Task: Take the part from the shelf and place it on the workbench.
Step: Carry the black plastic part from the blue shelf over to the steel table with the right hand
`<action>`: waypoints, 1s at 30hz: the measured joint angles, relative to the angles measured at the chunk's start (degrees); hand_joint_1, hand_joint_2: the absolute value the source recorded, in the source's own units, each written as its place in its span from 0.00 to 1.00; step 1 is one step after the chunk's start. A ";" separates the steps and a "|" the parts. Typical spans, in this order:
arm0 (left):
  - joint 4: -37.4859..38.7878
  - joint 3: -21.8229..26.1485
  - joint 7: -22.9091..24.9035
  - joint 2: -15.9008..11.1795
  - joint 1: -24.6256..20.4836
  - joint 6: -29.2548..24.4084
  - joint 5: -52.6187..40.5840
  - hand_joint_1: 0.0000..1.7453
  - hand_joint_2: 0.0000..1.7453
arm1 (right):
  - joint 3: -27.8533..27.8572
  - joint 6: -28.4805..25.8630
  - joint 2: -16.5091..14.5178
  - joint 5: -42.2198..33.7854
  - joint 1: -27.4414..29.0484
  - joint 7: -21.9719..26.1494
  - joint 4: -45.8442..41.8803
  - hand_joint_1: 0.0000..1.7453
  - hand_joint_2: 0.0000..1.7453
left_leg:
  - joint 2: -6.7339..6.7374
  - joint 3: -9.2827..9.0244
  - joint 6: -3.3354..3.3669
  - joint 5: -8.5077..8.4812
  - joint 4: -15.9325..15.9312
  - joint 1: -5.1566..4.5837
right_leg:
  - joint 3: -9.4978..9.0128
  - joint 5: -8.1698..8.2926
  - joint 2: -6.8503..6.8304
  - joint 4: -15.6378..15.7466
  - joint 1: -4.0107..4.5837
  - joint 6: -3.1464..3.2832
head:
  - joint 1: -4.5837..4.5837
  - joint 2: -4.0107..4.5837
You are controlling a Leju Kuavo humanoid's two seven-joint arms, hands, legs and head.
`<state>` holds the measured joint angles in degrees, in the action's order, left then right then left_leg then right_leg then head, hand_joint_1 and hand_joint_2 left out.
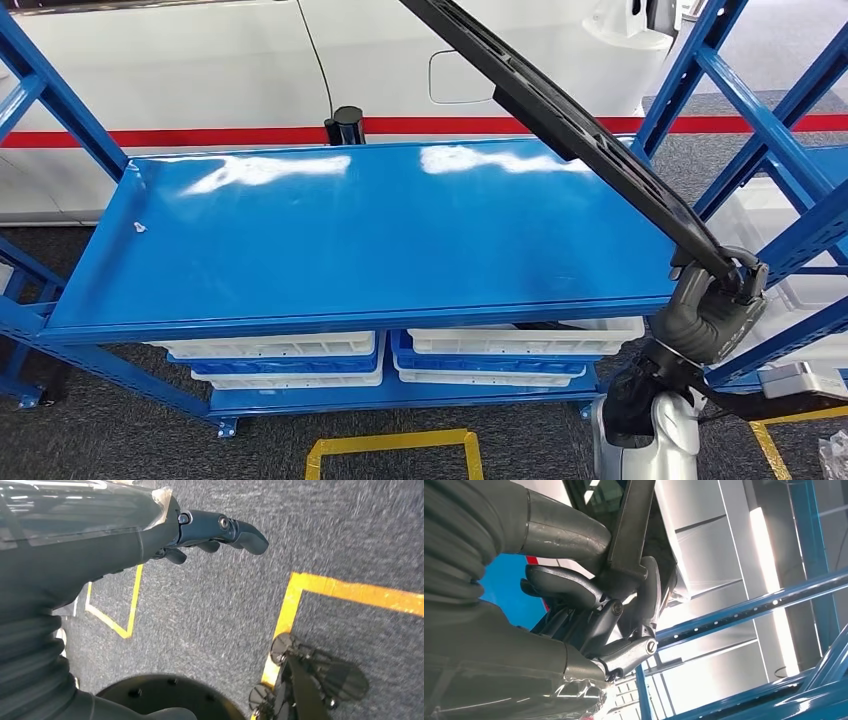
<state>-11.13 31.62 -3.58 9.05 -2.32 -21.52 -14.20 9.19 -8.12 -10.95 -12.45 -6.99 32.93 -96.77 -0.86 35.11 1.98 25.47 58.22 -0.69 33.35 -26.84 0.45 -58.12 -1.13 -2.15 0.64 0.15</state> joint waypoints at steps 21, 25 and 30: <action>-0.09 1.29 -0.42 -0.10 -0.43 0.37 0.45 0.00 1.00 | 0.38 -0.43 -0.55 0.72 0.87 -0.42 -2.00 1.00 1.00 | 0.54 -0.04 -2.04 4.43 4.28 1.79 | 0.16 0.17 0.07 -0.95 -1.17 0.01 | -0.23 0.00; -0.09 1.52 -0.44 -0.07 -0.43 0.39 0.45 0.00 1.00 | 0.43 -0.46 -0.68 0.83 0.80 -0.42 -2.00 1.00 1.00 | 0.63 4.36 -2.15 10.29 16.17 1.81 | 1.19 0.84 -0.12 -1.00 -0.36 1.27 | -0.19 0.00; -0.11 1.75 -0.44 -0.14 -0.64 0.48 0.45 0.00 1.00 | 0.49 -0.67 -0.69 1.22 0.75 -0.44 -2.00 1.00 1.00 | 0.64 -5.03 -0.60 4.74 1.93 1.30 | 1.73 1.76 -0.09 -1.00 0.26 0.80 | -0.23 0.00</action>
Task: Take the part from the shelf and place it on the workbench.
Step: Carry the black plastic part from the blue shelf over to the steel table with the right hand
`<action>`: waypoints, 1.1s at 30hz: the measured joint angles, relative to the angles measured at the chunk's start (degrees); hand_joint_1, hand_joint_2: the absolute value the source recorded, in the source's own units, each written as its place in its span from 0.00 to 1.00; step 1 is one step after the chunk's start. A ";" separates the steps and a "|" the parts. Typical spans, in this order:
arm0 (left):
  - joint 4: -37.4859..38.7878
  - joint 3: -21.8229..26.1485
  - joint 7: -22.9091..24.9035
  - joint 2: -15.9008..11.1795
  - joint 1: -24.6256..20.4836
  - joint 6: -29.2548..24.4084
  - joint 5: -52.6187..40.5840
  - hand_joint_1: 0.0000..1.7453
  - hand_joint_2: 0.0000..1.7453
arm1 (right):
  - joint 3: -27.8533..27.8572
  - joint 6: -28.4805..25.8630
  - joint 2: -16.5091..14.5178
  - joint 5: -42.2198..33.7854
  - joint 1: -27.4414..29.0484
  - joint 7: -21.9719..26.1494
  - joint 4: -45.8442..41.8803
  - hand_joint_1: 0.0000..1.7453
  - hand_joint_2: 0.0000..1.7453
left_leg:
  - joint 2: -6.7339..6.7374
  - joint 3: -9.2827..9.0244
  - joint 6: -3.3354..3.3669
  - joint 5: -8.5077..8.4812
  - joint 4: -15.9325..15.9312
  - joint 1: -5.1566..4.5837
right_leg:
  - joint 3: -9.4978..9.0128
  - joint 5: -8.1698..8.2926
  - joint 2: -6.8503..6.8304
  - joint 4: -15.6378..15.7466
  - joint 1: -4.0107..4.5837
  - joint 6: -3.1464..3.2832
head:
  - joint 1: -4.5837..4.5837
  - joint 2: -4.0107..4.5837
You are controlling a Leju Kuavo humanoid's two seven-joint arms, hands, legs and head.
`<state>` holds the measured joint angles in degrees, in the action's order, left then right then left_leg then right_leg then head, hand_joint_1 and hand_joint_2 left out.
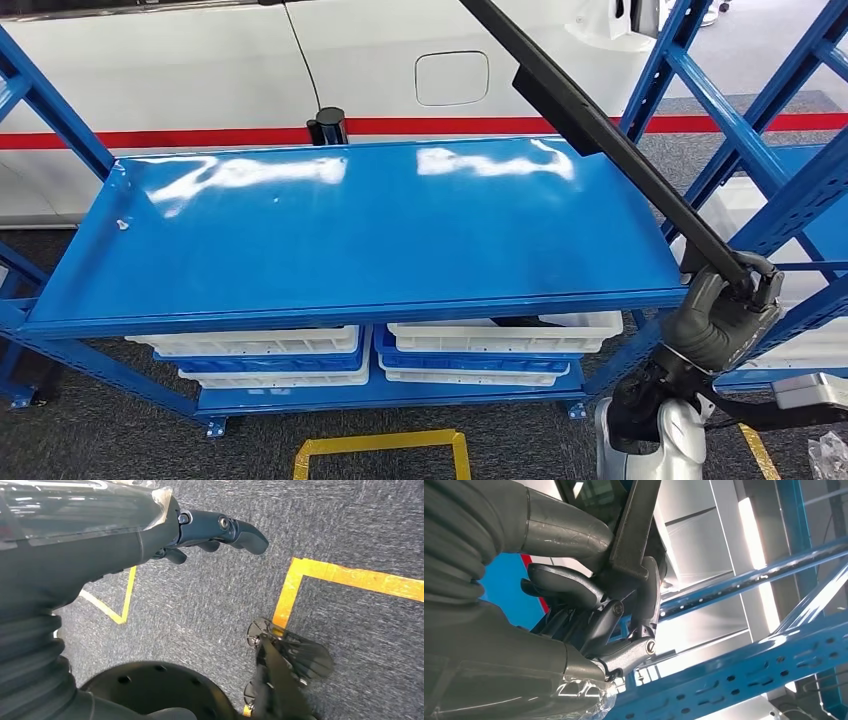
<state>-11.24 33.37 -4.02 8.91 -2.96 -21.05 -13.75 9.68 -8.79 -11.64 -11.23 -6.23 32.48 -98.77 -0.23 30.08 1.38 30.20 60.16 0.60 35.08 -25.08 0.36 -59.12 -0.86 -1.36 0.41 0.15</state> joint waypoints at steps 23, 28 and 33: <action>-0.02 0.29 -0.11 0.29 0.12 0.08 -0.85 0.00 1.00 | 0.43 -0.42 -0.25 0.27 -0.02 -0.25 0.02 1.00 1.00 | 0.26 8.40 -1.77 1.75 6.79 -0.15 | -4.45 -2.58 -0.20 1.90 -0.71 0.91 | 0.04 0.00; -0.02 0.30 -0.11 0.28 0.07 0.19 -1.12 0.00 1.00 | 0.49 -0.41 -0.27 0.31 0.12 -0.25 0.02 1.00 1.00 | 0.20 4.91 -2.25 1.56 8.40 0.47 | -1.99 -0.74 -0.31 1.53 -0.46 0.50 | 0.08 0.00; -0.02 0.29 -0.13 0.28 -0.05 0.26 -1.45 0.00 1.00 | 0.58 -0.30 -0.24 0.33 0.19 -0.21 0.00 1.00 1.00 | -0.18 -1.85 -0.87 -0.29 -2.87 -0.16 | -1.08 0.79 -0.39 1.48 -0.26 -1.55 | -0.04 0.00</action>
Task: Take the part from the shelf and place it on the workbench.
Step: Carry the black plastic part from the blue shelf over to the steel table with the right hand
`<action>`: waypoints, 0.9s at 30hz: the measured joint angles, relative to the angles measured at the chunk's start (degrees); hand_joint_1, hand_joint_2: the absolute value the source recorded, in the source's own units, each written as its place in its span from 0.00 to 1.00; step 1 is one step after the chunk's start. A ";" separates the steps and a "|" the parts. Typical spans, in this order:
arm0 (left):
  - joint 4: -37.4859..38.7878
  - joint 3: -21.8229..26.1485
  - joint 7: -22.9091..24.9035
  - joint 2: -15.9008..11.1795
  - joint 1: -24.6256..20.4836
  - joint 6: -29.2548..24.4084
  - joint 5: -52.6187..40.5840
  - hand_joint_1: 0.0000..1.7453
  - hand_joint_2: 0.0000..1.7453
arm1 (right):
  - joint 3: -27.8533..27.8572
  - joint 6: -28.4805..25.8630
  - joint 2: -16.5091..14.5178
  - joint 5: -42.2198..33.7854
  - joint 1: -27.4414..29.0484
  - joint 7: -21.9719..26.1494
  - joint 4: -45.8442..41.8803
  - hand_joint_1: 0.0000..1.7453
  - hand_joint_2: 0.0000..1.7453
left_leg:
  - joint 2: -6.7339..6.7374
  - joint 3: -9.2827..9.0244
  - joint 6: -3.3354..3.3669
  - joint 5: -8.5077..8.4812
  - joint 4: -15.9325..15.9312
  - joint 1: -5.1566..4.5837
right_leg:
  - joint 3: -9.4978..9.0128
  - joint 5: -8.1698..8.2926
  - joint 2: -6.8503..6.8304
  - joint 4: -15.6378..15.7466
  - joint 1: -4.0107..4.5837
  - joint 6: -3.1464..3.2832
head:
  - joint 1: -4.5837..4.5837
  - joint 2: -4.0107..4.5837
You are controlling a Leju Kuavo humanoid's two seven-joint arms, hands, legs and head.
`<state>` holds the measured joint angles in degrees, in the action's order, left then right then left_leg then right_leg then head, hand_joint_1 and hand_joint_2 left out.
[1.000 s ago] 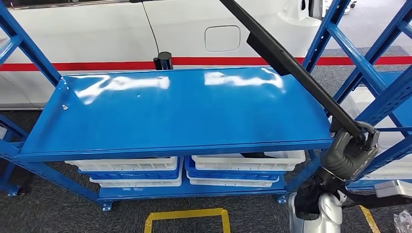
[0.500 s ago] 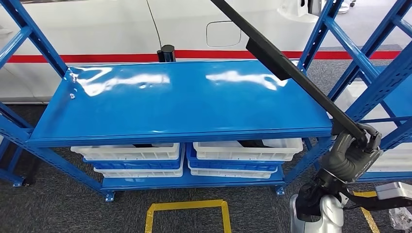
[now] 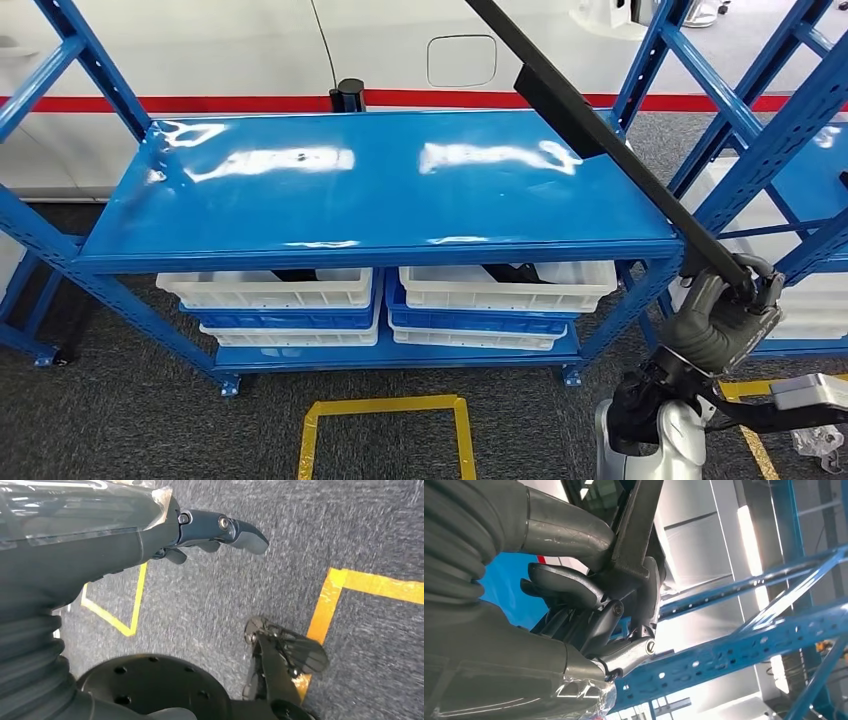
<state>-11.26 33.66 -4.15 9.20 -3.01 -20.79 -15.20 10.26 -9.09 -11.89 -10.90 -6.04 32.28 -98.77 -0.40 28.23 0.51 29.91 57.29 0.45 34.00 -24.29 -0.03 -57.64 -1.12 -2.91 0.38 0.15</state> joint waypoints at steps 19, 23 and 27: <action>0.02 -0.28 -1.01 0.02 0.36 1.09 -1.18 0.00 1.00 | 1.44 1.04 1.27 -1.64 2.45 1.77 0.38 1.00 1.00 | 0.56 9.66 0.03 -3.52 3.77 -0.47 | -6.30 -4.85 -0.11 1.97 -0.28 1.96 | 0.01 0.00; 0.02 -0.35 -1.05 0.00 0.37 1.23 -1.34 0.00 1.00 | 1.77 1.04 1.24 -1.73 2.82 1.84 0.37 1.00 1.00 | 0.38 12.48 -0.95 3.41 16.26 0.20 | -3.78 -2.89 -0.24 1.49 -0.04 2.45 | 0.17 0.00; 0.00 -0.45 -1.16 -0.01 0.25 1.47 -1.52 0.00 1.00 | 2.20 1.05 1.25 -1.77 3.31 1.92 0.26 1.00 1.00 | 0.25 3.70 -1.32 -0.73 5.95 0.93 | -1.59 -1.57 -0.18 0.81 -0.02 1.40 | 0.20 0.00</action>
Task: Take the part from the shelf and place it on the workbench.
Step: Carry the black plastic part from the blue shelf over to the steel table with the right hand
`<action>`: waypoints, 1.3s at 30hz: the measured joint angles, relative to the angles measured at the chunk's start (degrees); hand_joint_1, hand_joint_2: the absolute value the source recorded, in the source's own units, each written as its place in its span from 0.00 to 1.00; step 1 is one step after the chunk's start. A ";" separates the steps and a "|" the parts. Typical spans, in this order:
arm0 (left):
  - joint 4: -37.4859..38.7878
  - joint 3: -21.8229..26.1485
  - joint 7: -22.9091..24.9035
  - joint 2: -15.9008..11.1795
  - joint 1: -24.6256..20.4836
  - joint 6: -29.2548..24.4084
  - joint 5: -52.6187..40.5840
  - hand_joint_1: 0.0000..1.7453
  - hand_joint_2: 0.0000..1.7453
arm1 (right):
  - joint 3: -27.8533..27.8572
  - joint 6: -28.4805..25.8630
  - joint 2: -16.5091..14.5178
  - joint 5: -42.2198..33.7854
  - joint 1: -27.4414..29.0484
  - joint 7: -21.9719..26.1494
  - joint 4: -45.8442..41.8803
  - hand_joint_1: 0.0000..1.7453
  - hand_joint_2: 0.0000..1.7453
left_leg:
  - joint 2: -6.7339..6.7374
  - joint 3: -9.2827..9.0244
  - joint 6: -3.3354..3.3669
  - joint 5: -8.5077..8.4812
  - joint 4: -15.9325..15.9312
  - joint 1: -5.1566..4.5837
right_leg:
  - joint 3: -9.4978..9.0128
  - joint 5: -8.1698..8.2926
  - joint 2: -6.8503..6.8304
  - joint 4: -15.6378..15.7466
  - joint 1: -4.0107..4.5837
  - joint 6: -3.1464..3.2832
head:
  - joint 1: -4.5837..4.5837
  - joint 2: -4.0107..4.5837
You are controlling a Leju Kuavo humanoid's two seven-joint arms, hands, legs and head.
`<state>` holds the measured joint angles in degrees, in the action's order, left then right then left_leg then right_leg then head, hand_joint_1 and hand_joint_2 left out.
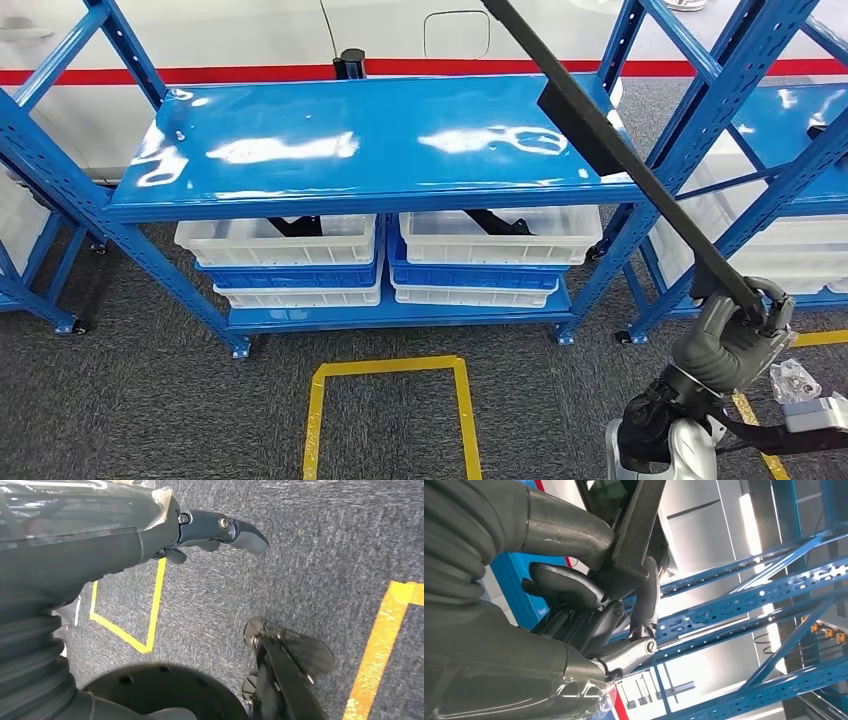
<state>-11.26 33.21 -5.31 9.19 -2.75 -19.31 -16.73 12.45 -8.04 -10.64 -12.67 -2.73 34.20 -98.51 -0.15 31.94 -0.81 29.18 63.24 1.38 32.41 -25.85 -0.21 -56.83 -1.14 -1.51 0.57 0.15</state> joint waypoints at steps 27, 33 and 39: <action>0.04 -0.15 -0.52 0.01 0.16 0.46 -0.48 0.00 1.00 | 0.89 0.24 0.37 -0.04 1.58 0.87 -0.41 1.00 1.00 | 0.00 8.12 0.05 3.88 10.66 -0.59 | -2.40 -0.59 -0.20 1.48 0.10 0.85 | -0.06 0.00; 0.04 -0.14 -0.49 0.10 -0.13 0.21 -0.34 0.00 1.00 | 0.72 0.35 0.27 0.45 1.50 0.88 -0.67 1.00 1.00 | -0.37 -3.41 0.12 0.92 -4.71 -0.29 | 1.32 1.10 -0.22 -0.82 0.11 -1.13 | -0.19 0.00; 0.13 -0.11 -0.42 0.10 -0.03 0.15 -0.27 0.00 1.00 | 0.61 0.47 0.18 0.55 1.61 0.89 -0.74 1.00 1.00 | 0.15 -0.23 3.88 -2.12 -5.79 -0.90 | 5.17 -4.73 -0.06 -8.10 -0.18 -1.40 | -0.59 0.00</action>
<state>-11.13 33.10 -5.73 9.29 -2.78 -19.16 -17.00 13.07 -7.57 -10.46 -12.12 -1.12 35.09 -99.25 0.00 31.70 3.07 27.05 57.45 0.48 37.58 -30.59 -0.27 -64.93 -1.32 -2.91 -0.01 0.15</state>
